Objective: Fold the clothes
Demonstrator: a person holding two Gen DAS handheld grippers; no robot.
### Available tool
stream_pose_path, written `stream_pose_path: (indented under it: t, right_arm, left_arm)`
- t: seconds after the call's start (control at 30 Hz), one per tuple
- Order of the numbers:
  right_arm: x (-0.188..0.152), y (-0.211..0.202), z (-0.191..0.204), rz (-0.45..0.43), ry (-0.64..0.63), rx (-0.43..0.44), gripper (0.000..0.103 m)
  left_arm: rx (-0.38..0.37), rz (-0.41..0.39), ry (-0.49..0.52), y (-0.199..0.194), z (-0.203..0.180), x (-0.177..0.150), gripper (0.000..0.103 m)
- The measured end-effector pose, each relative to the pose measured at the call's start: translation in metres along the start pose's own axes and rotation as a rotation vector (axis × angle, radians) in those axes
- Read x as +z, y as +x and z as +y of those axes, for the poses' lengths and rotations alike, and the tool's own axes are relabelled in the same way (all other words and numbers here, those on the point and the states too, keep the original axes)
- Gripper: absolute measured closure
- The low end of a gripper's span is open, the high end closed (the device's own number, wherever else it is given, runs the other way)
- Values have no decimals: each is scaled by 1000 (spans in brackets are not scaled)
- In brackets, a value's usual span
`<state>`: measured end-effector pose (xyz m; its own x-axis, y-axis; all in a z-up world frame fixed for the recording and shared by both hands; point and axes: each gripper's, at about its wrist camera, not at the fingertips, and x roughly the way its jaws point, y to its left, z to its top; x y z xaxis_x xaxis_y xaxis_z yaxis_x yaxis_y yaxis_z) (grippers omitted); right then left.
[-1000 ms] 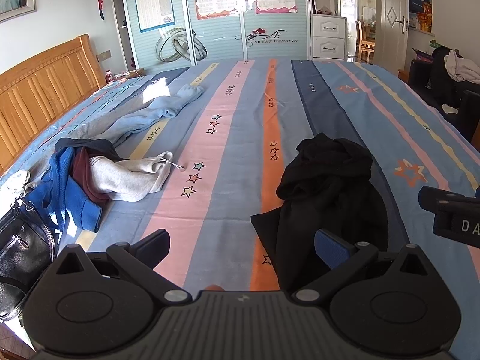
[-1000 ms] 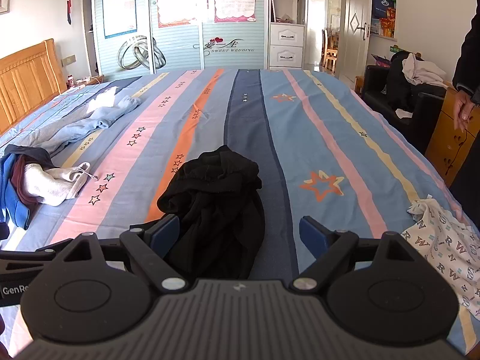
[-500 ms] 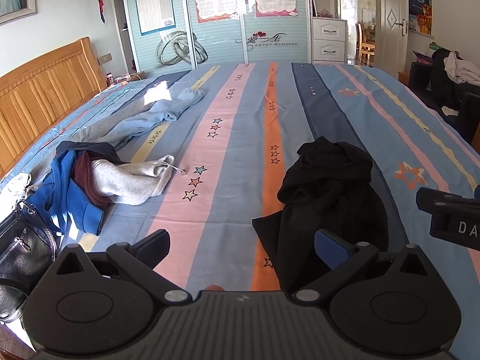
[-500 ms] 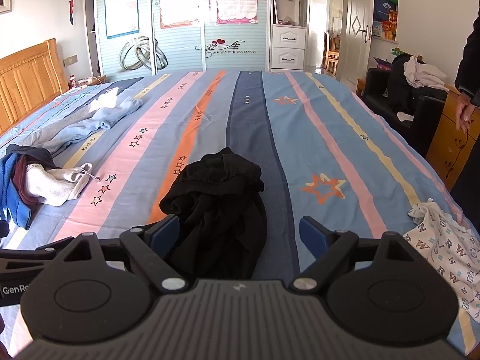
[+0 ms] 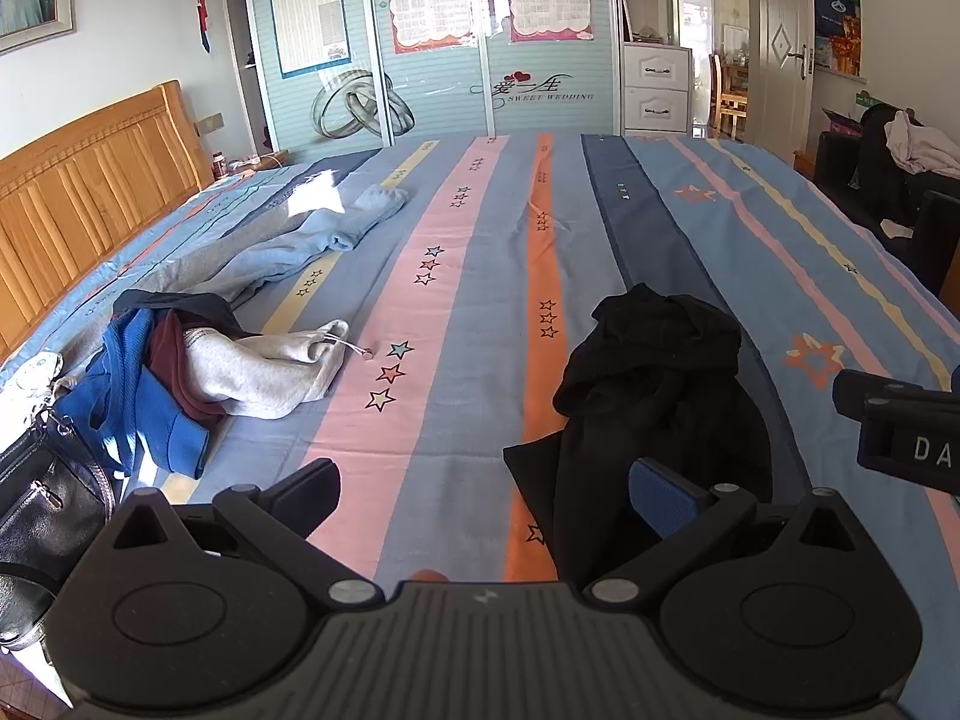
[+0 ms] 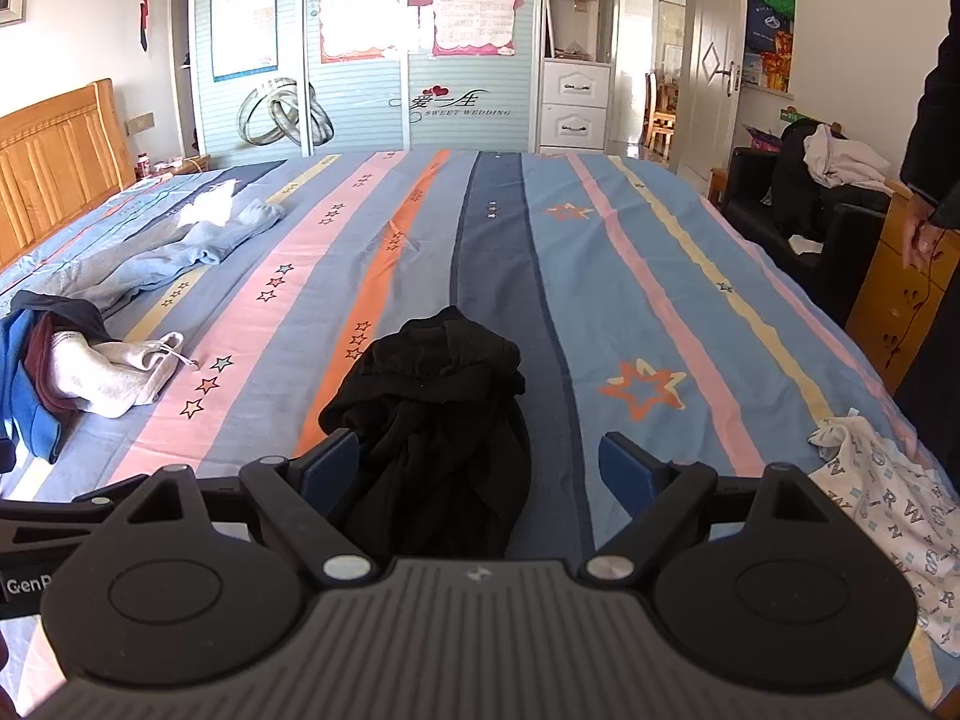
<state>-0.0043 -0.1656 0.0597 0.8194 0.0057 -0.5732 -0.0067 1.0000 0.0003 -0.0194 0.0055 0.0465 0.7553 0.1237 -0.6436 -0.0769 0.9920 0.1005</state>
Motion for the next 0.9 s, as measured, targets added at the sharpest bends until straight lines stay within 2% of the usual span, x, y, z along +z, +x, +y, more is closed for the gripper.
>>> stream_pose_path:
  t: [0.9]
  right_arm:
    - [7, -12, 9, -33, -20, 15, 15]
  left_arm:
    - [-5, -30, -5, -8, 4, 2, 1]
